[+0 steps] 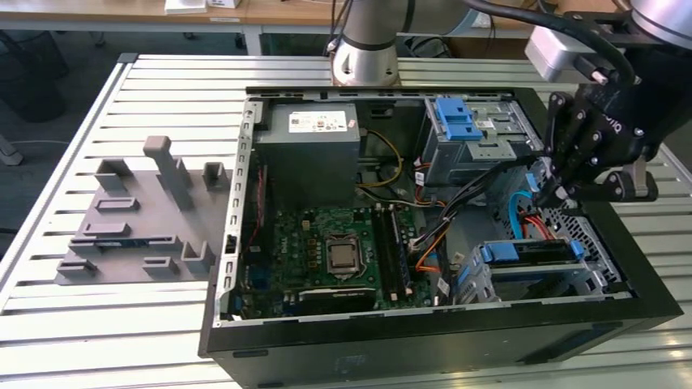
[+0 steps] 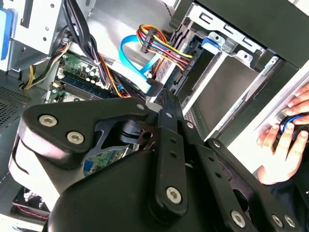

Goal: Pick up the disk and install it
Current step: 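Insert the second disk wire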

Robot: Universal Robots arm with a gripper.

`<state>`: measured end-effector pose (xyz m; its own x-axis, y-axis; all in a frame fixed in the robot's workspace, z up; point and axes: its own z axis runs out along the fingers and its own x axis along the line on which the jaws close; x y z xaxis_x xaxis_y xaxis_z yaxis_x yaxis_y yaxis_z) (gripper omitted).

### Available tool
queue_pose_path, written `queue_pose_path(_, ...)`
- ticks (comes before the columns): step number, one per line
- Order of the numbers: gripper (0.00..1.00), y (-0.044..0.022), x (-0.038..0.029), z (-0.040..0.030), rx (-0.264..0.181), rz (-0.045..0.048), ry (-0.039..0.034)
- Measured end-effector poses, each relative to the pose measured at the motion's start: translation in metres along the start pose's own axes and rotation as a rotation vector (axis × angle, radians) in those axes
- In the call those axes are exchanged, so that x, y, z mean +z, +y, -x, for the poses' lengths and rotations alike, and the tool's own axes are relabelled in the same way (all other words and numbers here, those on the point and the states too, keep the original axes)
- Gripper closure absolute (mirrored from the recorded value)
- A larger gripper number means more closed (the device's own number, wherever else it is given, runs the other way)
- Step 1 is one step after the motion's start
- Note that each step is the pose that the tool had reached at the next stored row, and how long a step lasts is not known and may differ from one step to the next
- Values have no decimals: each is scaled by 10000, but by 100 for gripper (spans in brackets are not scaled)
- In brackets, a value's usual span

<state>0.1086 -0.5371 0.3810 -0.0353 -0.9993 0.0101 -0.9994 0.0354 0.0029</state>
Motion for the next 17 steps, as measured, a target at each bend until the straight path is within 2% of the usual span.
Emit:
queue_pose_path(7,89,3,-17,66,0,0,18)
queue_pose_path(12,89,5,-18,141,0,-3,111)
queue_pose_path(17,89,6,-17,154,0,-4,128)
